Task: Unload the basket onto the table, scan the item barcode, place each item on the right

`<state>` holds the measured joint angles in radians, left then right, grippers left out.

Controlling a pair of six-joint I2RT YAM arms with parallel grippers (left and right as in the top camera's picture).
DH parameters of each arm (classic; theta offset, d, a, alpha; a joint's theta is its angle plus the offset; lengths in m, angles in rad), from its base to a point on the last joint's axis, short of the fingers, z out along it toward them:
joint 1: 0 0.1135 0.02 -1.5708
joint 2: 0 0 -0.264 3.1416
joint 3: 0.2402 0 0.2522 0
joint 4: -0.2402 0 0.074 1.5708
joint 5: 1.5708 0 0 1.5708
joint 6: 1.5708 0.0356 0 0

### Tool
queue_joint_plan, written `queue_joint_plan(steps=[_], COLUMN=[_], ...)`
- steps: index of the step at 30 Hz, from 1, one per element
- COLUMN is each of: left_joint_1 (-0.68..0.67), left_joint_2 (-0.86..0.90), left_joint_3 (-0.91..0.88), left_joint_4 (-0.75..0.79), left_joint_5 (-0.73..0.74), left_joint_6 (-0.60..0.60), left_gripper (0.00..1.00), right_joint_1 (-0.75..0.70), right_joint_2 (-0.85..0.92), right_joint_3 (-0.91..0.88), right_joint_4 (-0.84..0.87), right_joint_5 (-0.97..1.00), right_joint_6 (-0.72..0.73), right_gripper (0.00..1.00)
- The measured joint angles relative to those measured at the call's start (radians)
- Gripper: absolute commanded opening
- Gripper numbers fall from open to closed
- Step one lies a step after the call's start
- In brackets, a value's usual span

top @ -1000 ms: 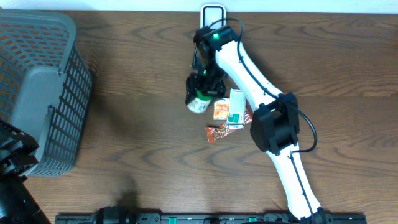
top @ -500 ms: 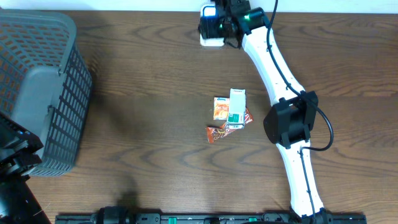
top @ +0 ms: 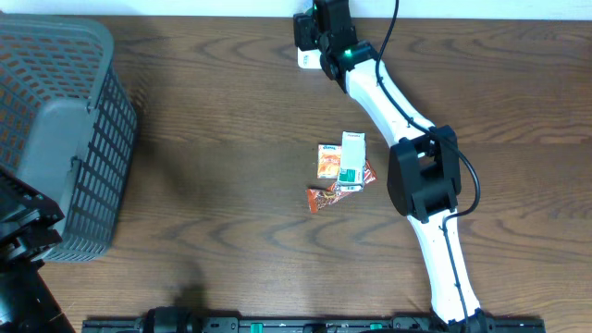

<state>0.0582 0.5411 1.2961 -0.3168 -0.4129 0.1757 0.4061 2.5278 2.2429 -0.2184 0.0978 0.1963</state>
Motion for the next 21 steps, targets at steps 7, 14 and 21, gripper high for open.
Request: queue_joint_plan(steps=[7, 14, 21], left_joint_1=[0.000, 0.000, 0.000], left_joint_2=[0.000, 0.000, 0.000], left_joint_3=[0.000, 0.000, 0.000], left_joint_4=[0.000, 0.000, 0.000], left_joint_5=[0.000, 0.000, 0.000], left_joint_6=[0.000, 0.000, 0.000], left_gripper=[0.84, 0.83, 0.84], right_joint_1=[0.000, -0.004, -0.009], right_joint_2=[0.000, 0.000, -0.003], right_joint_3=[-0.018, -0.018, -0.018], right_joint_4=[0.089, 0.129, 0.032], right_joint_5=[0.050, 0.077, 0.092], right_joint_6=[-0.003, -0.004, -0.004], right_gripper=[0.40, 0.40, 0.43])
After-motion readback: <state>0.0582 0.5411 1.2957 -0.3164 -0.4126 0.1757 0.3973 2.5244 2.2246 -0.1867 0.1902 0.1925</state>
